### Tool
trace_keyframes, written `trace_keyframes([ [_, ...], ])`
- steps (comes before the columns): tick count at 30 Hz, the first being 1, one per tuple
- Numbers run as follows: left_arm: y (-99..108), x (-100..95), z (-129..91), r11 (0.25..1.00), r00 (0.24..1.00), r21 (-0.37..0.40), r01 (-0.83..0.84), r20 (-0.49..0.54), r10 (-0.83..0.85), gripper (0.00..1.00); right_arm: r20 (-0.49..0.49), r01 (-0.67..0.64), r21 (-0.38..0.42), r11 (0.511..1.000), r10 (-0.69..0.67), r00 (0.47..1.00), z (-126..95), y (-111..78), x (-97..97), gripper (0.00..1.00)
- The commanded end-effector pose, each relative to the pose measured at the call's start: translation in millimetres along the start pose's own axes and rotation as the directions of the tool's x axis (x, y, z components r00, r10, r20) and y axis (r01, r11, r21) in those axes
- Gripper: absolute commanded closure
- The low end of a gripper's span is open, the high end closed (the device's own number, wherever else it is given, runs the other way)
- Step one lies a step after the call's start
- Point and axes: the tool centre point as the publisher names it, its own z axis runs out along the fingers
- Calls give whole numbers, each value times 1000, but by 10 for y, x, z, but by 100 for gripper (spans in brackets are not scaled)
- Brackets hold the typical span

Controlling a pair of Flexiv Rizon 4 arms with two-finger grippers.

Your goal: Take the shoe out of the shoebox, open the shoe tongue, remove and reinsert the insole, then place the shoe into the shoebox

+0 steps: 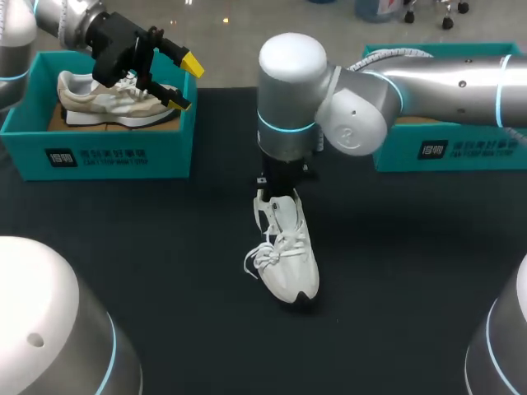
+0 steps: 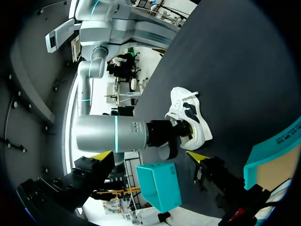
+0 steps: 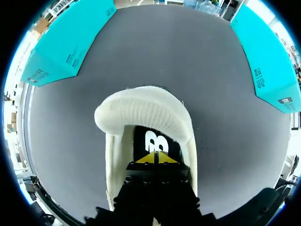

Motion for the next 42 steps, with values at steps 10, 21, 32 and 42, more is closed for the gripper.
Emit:
trace_keyframes([
  [10,-2,-2,-6,1000,1000,2,-1,-4,1,0,46,-22,130,991,16,999,25,-126,-86,100],
  [21,-2,-2,-6,1000,1000,2,-1,-4,1,0,41,-22,200,980,14,999,224,-186,-88,100],
  [32,-2,-2,-6,1000,1000,2,-1,-4,1,0,54,-77,248,966,66,996,-208,-200,-44,93],
  [42,-2,-2,-6,1000,1000,2,-1,-4,1,0,66,-84,296,951,68,995,-382,-287,0,91],
])
